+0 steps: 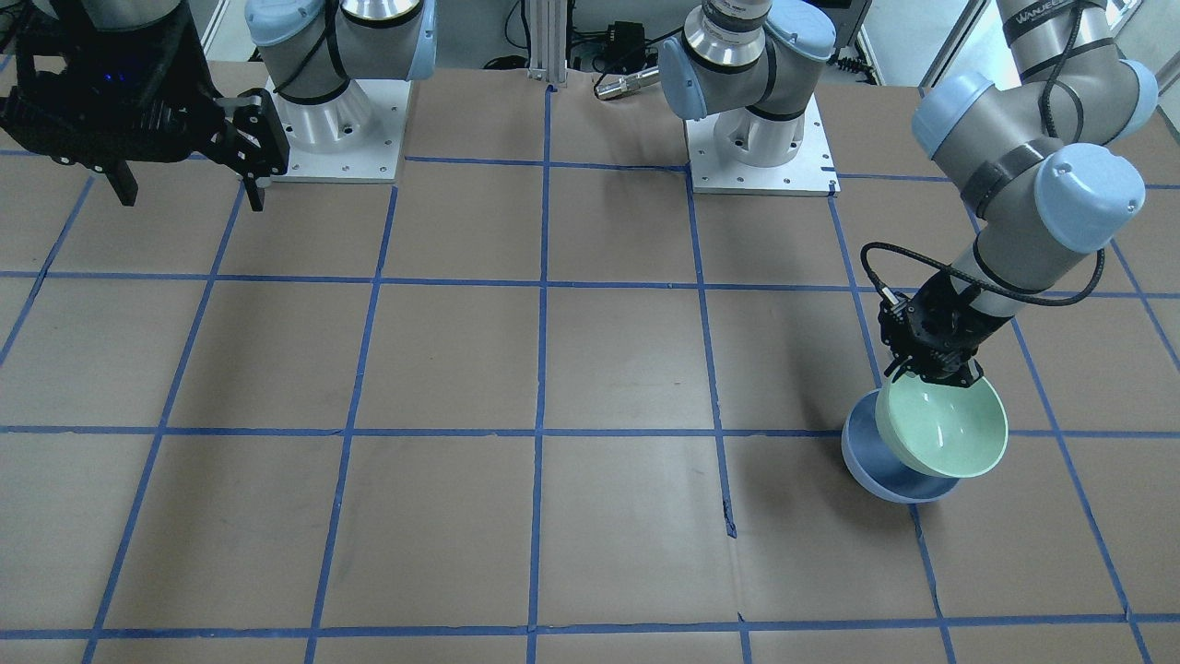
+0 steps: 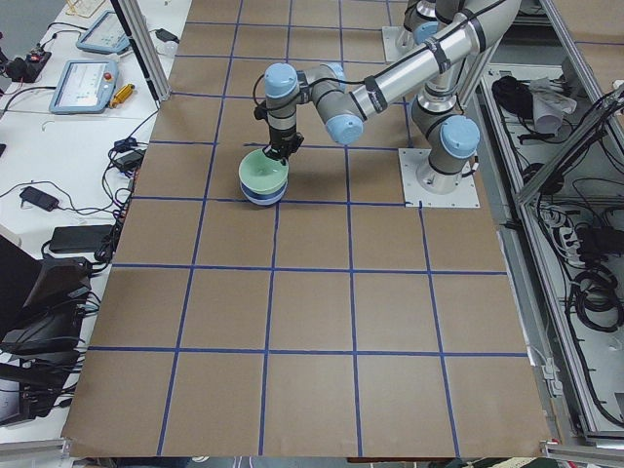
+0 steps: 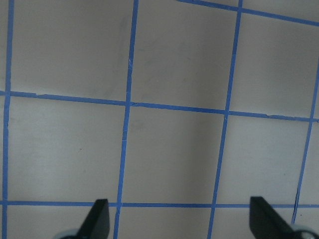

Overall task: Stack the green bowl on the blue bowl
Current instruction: 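Lower the green bowl into the light blue bowl with the left gripper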

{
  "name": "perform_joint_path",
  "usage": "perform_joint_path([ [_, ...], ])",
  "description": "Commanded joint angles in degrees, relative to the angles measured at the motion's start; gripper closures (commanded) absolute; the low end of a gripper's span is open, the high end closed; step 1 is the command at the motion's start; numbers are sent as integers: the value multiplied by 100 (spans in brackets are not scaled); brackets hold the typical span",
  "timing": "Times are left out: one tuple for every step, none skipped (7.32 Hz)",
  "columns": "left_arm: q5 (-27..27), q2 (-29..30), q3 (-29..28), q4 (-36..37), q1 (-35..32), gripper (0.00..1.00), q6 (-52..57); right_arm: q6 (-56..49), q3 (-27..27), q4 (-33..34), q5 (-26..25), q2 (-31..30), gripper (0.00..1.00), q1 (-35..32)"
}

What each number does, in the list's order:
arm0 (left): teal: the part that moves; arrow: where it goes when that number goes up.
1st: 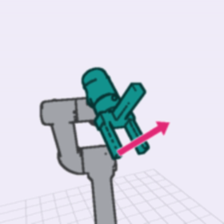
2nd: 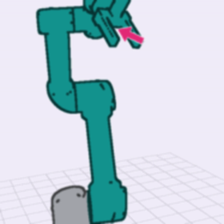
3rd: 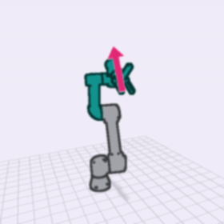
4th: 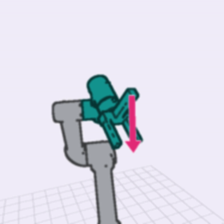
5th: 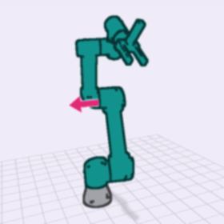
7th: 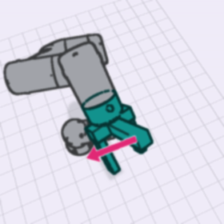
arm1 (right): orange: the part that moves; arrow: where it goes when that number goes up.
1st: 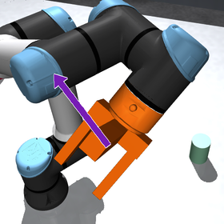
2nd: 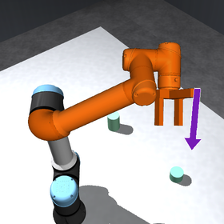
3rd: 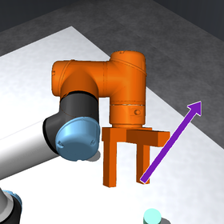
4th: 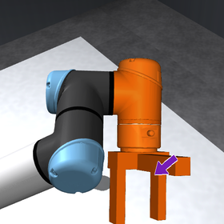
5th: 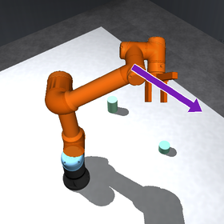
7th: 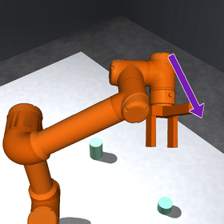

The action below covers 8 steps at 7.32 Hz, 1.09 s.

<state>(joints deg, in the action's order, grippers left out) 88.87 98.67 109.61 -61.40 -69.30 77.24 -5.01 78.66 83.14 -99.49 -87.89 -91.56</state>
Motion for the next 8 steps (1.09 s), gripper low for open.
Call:
perform_joint_path([
  [244,-83,-1,49,-118,100,-8,0,0,0,0,0,0,-2],
  [244,-41,-1,49,-119,100,10,0,0,0,0,0,0,-2],
  [227,3,-10,67,-110,100,-7,0,0,0,0,0,0,-2],
  [209,21,-10,84,-110,13,-34,0,0,0,0,0,0,-2],
  [218,56,-10,93,-119,14,-86,0,0,0,0,0,0,-2],
  [218,13,-10,93,-119,13,-87,0,0,0,0,0,0,-2],
  [209,-40,-53,84,-119,13,-95,0,0,0,0,0,0,6],
  [192,-128,-202,15,-128,13,-130,0,0,0,0,0,0,-2],
])
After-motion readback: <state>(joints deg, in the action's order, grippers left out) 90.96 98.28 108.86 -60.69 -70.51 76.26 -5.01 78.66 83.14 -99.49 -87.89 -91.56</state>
